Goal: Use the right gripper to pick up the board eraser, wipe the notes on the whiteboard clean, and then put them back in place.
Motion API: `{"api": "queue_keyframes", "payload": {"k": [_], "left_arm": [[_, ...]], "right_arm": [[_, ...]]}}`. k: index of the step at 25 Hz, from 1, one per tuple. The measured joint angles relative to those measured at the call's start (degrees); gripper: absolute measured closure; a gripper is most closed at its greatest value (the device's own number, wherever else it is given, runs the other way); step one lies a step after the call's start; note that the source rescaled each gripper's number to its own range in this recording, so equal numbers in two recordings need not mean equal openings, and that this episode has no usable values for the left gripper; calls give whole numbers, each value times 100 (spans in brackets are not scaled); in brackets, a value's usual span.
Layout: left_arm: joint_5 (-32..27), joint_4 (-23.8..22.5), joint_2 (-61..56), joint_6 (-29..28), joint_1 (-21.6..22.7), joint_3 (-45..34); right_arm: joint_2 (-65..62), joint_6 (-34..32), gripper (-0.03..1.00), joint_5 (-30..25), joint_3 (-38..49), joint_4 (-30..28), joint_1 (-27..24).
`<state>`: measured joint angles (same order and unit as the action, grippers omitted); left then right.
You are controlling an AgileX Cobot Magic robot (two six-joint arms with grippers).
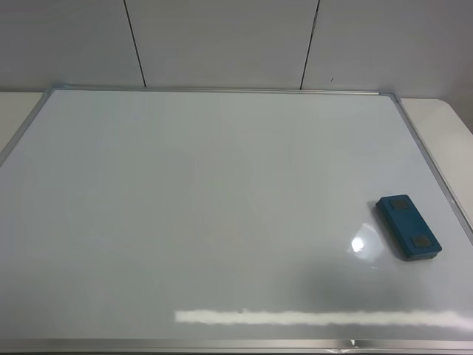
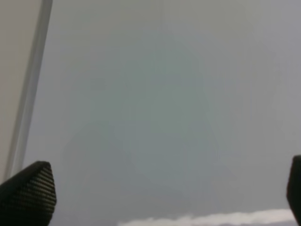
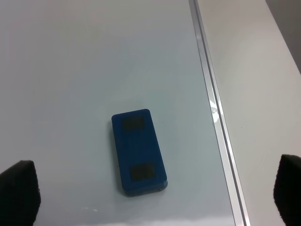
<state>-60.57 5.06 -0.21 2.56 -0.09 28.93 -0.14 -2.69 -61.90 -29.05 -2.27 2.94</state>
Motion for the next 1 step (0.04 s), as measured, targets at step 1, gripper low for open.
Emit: {"api": "queue_keyframes", "payload": {"k": [1], "left_arm": [[0, 0, 0, 0, 0, 0]], "right_arm": [[0, 0, -3, 0, 0, 0, 0]]}}
